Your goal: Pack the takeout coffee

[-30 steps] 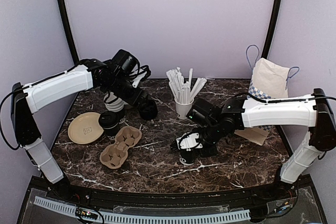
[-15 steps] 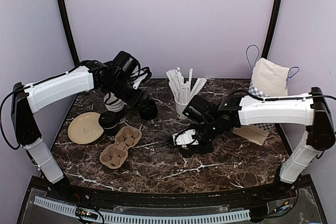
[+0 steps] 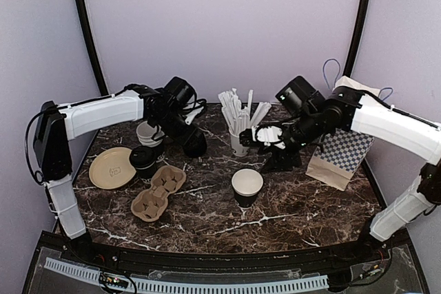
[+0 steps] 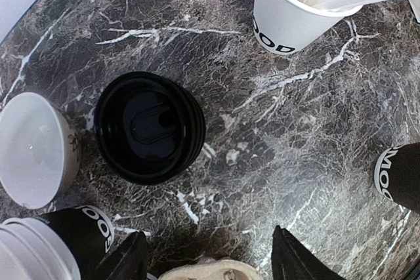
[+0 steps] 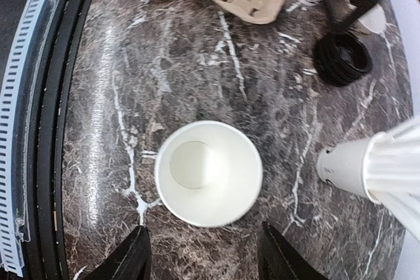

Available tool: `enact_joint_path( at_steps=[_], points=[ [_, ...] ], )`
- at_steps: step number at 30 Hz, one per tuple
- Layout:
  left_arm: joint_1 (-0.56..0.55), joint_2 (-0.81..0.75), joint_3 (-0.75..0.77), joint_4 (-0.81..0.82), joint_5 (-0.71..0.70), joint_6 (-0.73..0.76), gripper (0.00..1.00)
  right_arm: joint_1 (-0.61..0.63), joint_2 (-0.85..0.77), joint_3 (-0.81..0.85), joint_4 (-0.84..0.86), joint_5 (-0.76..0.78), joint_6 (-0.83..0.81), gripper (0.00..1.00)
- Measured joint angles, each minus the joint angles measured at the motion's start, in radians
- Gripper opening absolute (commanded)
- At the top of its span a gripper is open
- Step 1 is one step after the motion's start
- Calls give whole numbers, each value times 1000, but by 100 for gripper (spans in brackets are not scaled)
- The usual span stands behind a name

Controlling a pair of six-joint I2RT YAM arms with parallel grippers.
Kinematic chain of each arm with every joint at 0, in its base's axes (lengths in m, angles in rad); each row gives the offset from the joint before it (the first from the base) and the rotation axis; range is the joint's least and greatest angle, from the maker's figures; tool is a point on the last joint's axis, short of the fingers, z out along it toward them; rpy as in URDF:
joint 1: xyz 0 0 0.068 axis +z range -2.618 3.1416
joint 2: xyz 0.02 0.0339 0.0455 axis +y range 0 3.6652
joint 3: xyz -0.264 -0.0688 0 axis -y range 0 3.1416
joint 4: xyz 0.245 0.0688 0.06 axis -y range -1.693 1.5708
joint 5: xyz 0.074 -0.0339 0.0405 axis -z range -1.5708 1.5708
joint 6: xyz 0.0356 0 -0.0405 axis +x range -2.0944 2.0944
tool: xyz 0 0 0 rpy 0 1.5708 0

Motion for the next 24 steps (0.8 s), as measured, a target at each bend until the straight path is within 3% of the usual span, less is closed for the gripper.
enact_joint_path(
  at_steps=[6,10,24],
  points=[
    [36,124,79,18,50,-1,64,-189,-111,-119,84,-86,64,53],
    [53,182,138,29,87,-5,64,-252,-143,-207,136,-135,109,53],
    [54,302,214,54,122,-66,48,-258,-150,-211,189,-177,132,53]
  ],
)
